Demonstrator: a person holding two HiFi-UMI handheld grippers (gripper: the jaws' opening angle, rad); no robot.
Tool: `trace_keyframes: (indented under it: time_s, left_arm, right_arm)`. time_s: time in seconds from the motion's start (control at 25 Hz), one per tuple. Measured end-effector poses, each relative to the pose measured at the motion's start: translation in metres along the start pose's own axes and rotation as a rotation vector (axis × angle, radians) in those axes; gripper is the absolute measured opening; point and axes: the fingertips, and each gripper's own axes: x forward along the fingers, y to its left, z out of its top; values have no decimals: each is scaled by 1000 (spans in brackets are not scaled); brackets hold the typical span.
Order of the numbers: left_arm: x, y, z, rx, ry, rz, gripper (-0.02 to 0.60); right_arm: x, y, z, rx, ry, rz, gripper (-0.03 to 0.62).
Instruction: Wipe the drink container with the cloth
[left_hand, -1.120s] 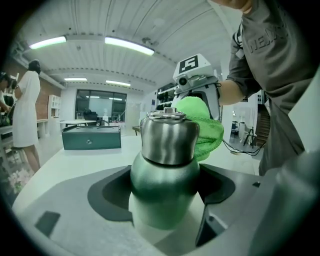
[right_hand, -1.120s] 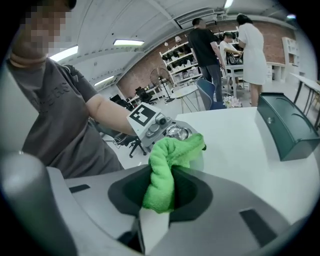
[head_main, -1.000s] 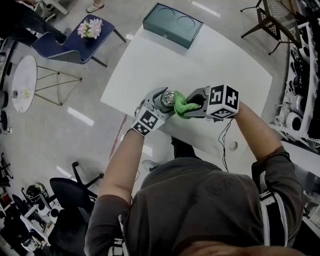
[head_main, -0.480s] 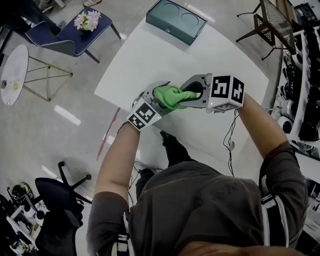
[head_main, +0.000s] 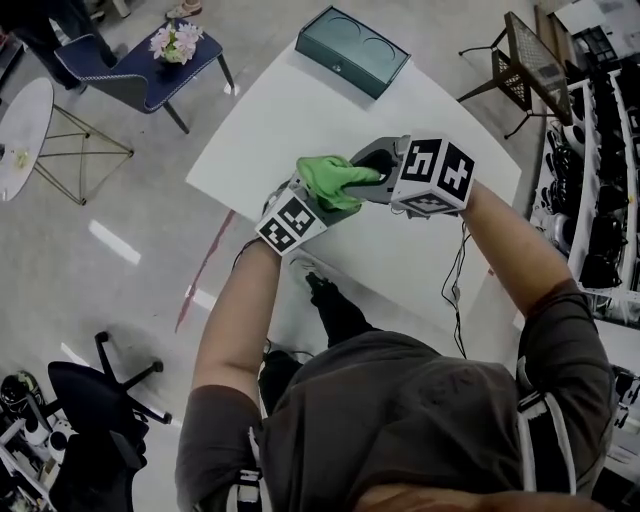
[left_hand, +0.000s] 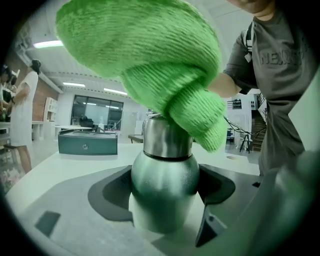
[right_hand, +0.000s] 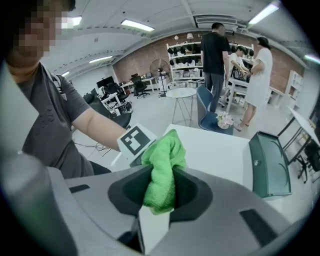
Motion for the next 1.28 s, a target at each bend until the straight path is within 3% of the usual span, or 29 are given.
trace_keyframes:
  time_s: [0.32, 0.52, 0.68, 0.84, 1.04, 1.28]
  left_arm:
    - [0, 1, 0, -5, 3, 5, 356]
    - [2, 0, 1, -7, 6, 5, 357]
    - [1, 2, 0, -7, 9, 2, 357]
    - [-1, 1, -2, -6, 11, 3, 359]
    - [0, 4, -3, -33, 13, 7, 360]
    - [-10, 5, 2, -49, 9, 59, 365]
  right_arm:
    - [-1, -46, 5, 135, -54, -129, 83]
    - [-2, -67, -38, 244, -28, -147, 80]
    - [-2, -53, -66, 357, -82, -100, 78]
    - [-7, -33, -70, 378, -111, -82, 78]
    - [-14, -1, -85, 406, -112, 6, 78]
    - [-39, 4, -98, 502, -230, -60, 80]
